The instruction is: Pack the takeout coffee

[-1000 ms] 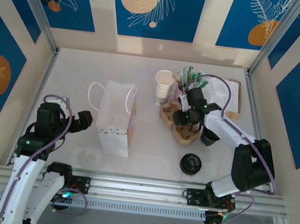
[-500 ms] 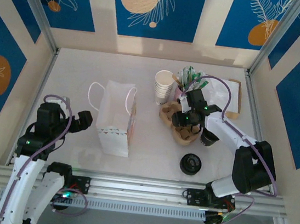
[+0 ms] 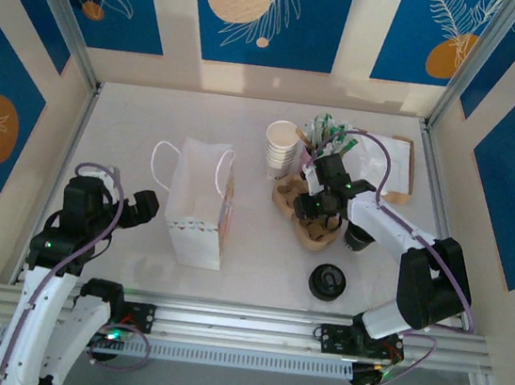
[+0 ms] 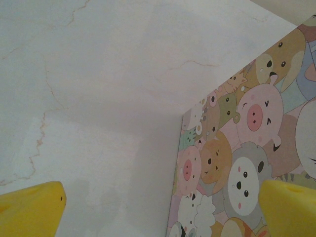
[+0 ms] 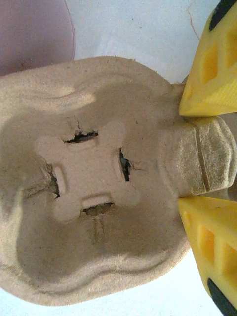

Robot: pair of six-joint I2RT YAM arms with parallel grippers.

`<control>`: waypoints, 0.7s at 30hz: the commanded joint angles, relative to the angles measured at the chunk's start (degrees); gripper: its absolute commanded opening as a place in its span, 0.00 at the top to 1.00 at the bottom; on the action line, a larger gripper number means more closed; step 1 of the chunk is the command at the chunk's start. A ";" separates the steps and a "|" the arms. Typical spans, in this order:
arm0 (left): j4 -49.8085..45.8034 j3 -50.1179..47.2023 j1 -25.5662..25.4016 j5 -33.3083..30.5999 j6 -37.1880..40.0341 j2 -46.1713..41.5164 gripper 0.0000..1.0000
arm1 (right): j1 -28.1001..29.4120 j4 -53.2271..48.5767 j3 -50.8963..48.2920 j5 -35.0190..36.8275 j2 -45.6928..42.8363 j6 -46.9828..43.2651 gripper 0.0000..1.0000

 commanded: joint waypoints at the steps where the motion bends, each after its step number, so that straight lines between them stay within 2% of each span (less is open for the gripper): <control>1: 1.16 -0.75 0.71 1.17 0.49 -0.04 0.00 | 0.37 -1.53 0.88 0.65 1.07 -0.42 0.59; 2: 1.19 -0.75 0.67 1.20 0.49 -0.04 0.00 | 0.44 -1.53 0.95 0.59 0.99 -0.34 0.63; 10: 1.08 -0.66 0.66 0.98 0.49 -0.06 0.00 | 0.98 -1.67 1.02 0.80 -1.32 1.29 0.64; 21: 1.03 -0.66 0.73 0.98 0.49 -0.13 0.00 | 0.14 -6.91 2.90 -2.48 -3.86 17.35 0.65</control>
